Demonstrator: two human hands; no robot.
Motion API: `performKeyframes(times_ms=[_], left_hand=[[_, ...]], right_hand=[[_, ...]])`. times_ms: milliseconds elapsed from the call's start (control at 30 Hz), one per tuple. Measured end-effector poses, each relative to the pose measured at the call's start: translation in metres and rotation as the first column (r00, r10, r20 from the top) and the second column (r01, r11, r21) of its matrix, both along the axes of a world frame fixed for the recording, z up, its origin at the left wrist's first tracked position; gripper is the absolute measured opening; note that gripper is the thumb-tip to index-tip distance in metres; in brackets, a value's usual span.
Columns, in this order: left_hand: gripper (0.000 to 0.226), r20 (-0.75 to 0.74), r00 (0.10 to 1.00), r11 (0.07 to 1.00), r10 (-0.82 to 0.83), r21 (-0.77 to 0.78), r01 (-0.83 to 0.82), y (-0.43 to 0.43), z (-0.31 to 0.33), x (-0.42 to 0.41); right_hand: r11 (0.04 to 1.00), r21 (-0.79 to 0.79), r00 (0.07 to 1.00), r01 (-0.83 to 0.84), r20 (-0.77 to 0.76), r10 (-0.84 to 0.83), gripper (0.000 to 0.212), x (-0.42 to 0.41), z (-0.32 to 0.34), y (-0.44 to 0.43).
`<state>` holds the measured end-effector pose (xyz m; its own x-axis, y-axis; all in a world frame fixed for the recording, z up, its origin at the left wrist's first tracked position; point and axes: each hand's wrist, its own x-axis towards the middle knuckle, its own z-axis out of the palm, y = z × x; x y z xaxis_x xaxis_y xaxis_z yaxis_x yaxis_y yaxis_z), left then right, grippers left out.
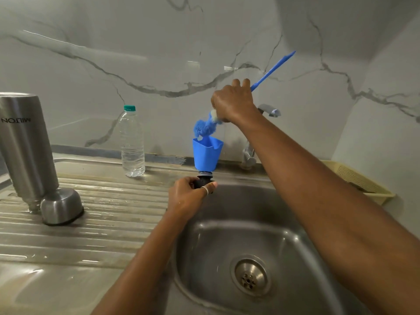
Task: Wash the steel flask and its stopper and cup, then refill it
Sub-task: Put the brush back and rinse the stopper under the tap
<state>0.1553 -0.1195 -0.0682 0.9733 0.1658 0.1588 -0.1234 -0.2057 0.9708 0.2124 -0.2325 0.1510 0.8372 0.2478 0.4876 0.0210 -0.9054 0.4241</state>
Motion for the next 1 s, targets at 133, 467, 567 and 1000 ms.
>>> performKeyframes(times_ms=[133, 467, 567, 1000], left_hand=[[0.035, 0.007, 1.000, 1.000, -0.018, 0.019, 0.018, -0.002, 0.002, -0.003], [0.041, -0.003, 1.000, 1.000, -0.014, 0.015, 0.014, -0.002, 0.001, -0.002], [0.038, -0.003, 1.000, 1.000, -0.020, 0.018, 0.020, -0.003, 0.002, -0.005], [0.038, -0.023, 0.998, 0.998, -0.061, 0.015, 0.061, -0.004, 0.006, -0.009]], right_hand=[[0.996, -0.066, 0.998, 0.052, -0.032, -0.054, 0.012, 0.007, -0.002, 0.004], [0.983, -0.181, 0.992, -0.014, -0.126, -0.009, 0.023, 0.035, -0.058, 0.016], [0.978, -0.199, 0.997, -0.053, -0.071, 0.040, 0.021, 0.033, -0.061, 0.010], [0.941, -0.268, 0.966, -0.207, 0.099, 0.240, 0.026, 0.018, -0.067, -0.008]])
